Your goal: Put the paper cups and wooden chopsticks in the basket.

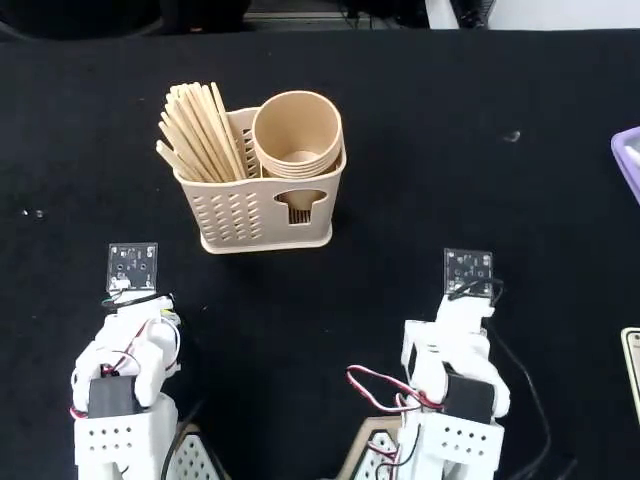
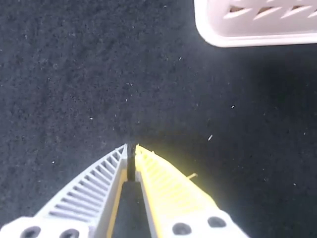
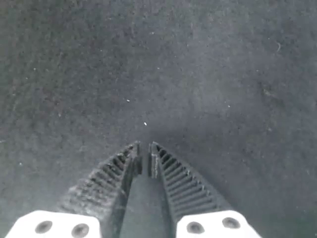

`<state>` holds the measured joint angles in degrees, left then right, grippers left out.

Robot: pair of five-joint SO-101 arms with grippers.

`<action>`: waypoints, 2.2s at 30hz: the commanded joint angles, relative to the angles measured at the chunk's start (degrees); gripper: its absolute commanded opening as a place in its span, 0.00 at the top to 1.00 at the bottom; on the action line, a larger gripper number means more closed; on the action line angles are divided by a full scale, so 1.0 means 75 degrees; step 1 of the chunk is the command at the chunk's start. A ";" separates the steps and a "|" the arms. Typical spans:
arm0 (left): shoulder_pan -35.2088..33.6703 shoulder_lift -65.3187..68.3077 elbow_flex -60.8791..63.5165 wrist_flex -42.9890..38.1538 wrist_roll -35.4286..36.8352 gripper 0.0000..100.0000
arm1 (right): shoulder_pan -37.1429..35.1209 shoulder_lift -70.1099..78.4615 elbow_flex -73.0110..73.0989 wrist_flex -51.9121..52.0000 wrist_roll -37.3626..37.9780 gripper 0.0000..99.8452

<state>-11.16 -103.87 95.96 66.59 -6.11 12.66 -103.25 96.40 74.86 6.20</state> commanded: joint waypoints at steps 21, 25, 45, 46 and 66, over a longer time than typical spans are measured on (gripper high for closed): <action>0.0088 -0.0082 0.0182 0.0117 -0.0059 0.97 | -0.1219 -0.0733 0.0018 0.0012 -0.0047 0.96; 0.0088 -0.0082 0.0182 0.0117 -0.0059 0.97 | -0.1219 -0.0721 0.0018 0.0012 -0.0047 0.96; 0.0029 -0.0035 0.0182 0.0117 -0.0059 0.97 | -0.1219 -0.0721 0.0018 0.0012 -0.0047 0.96; 0.0029 -0.0035 0.0182 0.0117 -0.0059 0.97 | -0.1219 -0.0721 0.0018 0.0012 -0.0047 0.96; 0.0029 -0.0035 0.0182 0.0117 -0.0059 0.97 | -0.1219 -0.0721 0.0018 0.0012 -0.0047 0.96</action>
<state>-11.16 -103.87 95.96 67.12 -6.11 4.31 -103.25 96.40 74.86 6.29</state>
